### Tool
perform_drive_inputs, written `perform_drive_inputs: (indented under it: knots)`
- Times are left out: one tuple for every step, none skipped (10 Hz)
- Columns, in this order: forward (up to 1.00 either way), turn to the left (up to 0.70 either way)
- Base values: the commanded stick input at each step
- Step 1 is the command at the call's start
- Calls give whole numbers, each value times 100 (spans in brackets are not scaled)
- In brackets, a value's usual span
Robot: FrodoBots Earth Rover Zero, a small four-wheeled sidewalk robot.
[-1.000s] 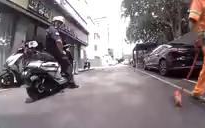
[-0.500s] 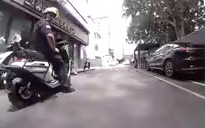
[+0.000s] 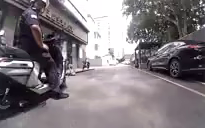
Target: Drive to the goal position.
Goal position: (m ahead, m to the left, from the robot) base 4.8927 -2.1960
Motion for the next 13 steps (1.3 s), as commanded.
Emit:
perform_drive_inputs:
  knots:
    - [70, 0]
    - [70, 0]
    - [70, 0]
    - [70, 0]
    - [70, 0]
    - [70, 0]
    - [70, 0]
    - [70, 0]
    - [70, 0]
    - [70, 0]
    - [70, 0]
    - [70, 10]
    - [70, 14]
